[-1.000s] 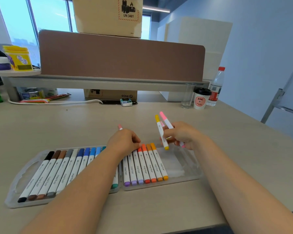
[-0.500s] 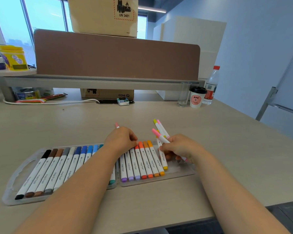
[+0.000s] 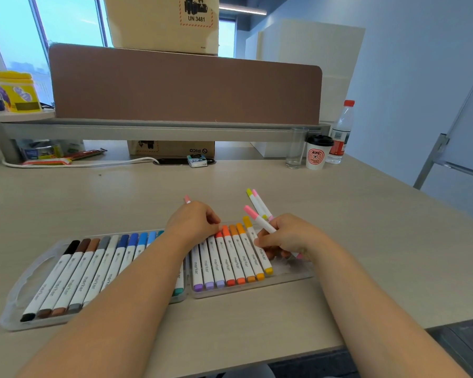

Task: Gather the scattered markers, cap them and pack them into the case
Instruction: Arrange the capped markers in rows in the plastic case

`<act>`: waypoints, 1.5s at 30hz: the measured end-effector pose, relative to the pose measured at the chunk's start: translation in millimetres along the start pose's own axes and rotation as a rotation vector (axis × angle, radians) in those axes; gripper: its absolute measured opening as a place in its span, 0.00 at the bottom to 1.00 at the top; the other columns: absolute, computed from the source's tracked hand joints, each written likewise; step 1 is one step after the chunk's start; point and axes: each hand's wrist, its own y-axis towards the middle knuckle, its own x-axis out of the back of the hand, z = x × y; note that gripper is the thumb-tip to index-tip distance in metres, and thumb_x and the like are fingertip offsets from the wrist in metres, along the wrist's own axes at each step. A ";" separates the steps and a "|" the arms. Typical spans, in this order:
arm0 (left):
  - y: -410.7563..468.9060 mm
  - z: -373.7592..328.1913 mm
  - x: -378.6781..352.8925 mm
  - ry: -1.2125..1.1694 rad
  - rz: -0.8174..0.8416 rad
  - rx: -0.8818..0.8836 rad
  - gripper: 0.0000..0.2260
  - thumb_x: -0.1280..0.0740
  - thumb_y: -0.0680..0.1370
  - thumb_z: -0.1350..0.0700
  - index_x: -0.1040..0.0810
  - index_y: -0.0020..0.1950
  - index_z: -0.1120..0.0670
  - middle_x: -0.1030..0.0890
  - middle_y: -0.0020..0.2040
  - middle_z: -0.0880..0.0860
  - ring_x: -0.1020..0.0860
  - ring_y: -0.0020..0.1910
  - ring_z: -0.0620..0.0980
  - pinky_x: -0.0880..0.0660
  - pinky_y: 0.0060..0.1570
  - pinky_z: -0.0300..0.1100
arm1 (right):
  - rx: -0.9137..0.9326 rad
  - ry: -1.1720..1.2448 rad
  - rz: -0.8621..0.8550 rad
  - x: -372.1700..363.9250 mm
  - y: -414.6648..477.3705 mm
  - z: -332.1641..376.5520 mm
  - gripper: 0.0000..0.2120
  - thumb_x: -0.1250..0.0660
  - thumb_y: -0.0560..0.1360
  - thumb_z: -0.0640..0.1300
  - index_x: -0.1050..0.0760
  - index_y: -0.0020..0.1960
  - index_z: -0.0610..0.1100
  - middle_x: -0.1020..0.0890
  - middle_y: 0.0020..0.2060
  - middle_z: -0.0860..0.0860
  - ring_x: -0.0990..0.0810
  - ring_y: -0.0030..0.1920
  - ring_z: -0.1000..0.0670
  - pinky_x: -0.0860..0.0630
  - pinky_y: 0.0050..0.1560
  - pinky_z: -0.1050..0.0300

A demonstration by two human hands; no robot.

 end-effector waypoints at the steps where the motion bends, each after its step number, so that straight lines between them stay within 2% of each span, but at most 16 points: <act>1: 0.2 0.1 -0.1 -0.001 0.000 0.001 0.09 0.34 0.77 0.51 0.20 0.55 0.50 0.18 0.48 0.48 0.22 0.45 0.43 0.24 0.52 0.41 | 0.006 -0.005 0.006 0.6 0.1 -0.4 0.03 0.29 0.72 0.42 0.23 0.43 0.43 0.19 0.31 0.49 0.22 0.32 0.53 0.28 0.30 0.63; 8: -0.4 -0.6 0.0 -0.010 0.003 0.007 0.10 0.33 0.76 0.50 0.20 0.55 0.51 0.19 0.48 0.48 0.23 0.44 0.44 0.25 0.50 0.41 | 0.032 0.046 0.015 1.7 0.4 -2.4 0.07 0.29 0.72 0.38 0.27 0.42 0.44 0.20 0.33 0.51 0.20 0.31 0.55 0.29 0.29 0.63; 15: -3.1 -2.8 1.1 -0.041 0.025 0.011 0.12 0.31 0.74 0.47 0.21 0.53 0.52 0.20 0.44 0.48 0.22 0.43 0.44 0.25 0.48 0.39 | 0.016 0.020 0.014 2.6 3.0 -2.7 0.10 0.28 0.72 0.39 0.30 0.42 0.44 0.21 0.32 0.51 0.21 0.30 0.55 0.28 0.30 0.62; 20: -5.1 -4.4 1.0 -0.033 0.041 0.012 0.17 0.30 0.72 0.44 0.23 0.56 0.53 0.20 0.49 0.49 0.23 0.47 0.45 0.24 0.52 0.41 | 0.007 -0.046 0.025 2.5 5.2 -0.6 0.12 0.27 0.71 0.39 0.32 0.40 0.45 0.23 0.31 0.50 0.24 0.27 0.55 0.29 0.27 0.63; 23: -6.1 -4.6 1.1 -0.037 0.037 0.009 0.17 0.30 0.72 0.44 0.23 0.56 0.52 0.22 0.48 0.48 0.24 0.48 0.45 0.25 0.53 0.42 | -0.006 -0.039 0.031 5.6 3.2 3.0 0.11 0.28 0.71 0.37 0.31 0.40 0.44 0.22 0.31 0.49 0.23 0.24 0.56 0.30 0.24 0.65; 27: -6.1 -4.5 0.8 -0.055 0.043 -0.004 0.17 0.31 0.73 0.46 0.23 0.57 0.53 0.21 0.52 0.50 0.24 0.50 0.45 0.25 0.55 0.43 | 0.033 0.036 -0.183 16.7 17.5 8.7 0.05 0.32 0.72 0.34 0.25 0.40 0.43 0.20 0.33 0.47 0.21 0.31 0.52 0.29 0.26 0.67; 30: -5.5 -4.3 1.0 -0.042 0.027 -0.006 0.16 0.32 0.74 0.47 0.23 0.59 0.53 0.20 0.55 0.50 0.23 0.51 0.46 0.26 0.55 0.42 | 0.067 -0.097 -0.350 18.6 41.7 11.4 0.05 0.32 0.72 0.35 0.20 0.45 0.42 0.17 0.41 0.45 0.18 0.42 0.46 0.22 0.44 0.56; 32: -5.2 -3.9 0.9 -0.040 0.022 -0.001 0.16 0.32 0.75 0.47 0.23 0.59 0.52 0.20 0.55 0.51 0.23 0.53 0.47 0.26 0.56 0.42 | 0.094 -0.165 -0.429 14.3 58.5 11.1 0.07 0.32 0.72 0.36 0.19 0.49 0.42 0.17 0.46 0.44 0.18 0.47 0.44 0.22 0.50 0.54; 37: -4.5 -2.8 -0.7 -0.043 0.021 -0.006 0.16 0.33 0.75 0.48 0.23 0.61 0.53 0.20 0.57 0.50 0.23 0.55 0.47 0.26 0.57 0.42 | 0.095 -0.289 -0.463 1.7 82.9 10.0 0.11 0.29 0.70 0.41 0.21 0.51 0.40 0.18 0.48 0.42 0.21 0.45 0.43 0.31 0.40 0.58; 42: -3.6 -4.3 -2.3 -0.037 0.028 -0.028 0.16 0.34 0.76 0.50 0.24 0.63 0.52 0.21 0.60 0.50 0.24 0.59 0.46 0.29 0.59 0.41 | 0.092 -0.295 -0.451 -2.8 90.3 8.4 0.17 0.25 0.67 0.42 0.23 0.55 0.41 0.18 0.48 0.43 0.19 0.47 0.42 0.22 0.48 0.51; 45: -3.4 -4.4 -2.4 -0.040 0.028 -0.035 0.16 0.34 0.76 0.50 0.24 0.63 0.52 0.21 0.59 0.50 0.24 0.58 0.46 0.28 0.60 0.41 | 0.119 -0.225 -0.499 0.6 89.3 7.5 0.12 0.29 0.69 0.39 0.22 0.52 0.40 0.18 0.45 0.43 0.21 0.42 0.43 0.25 0.42 0.53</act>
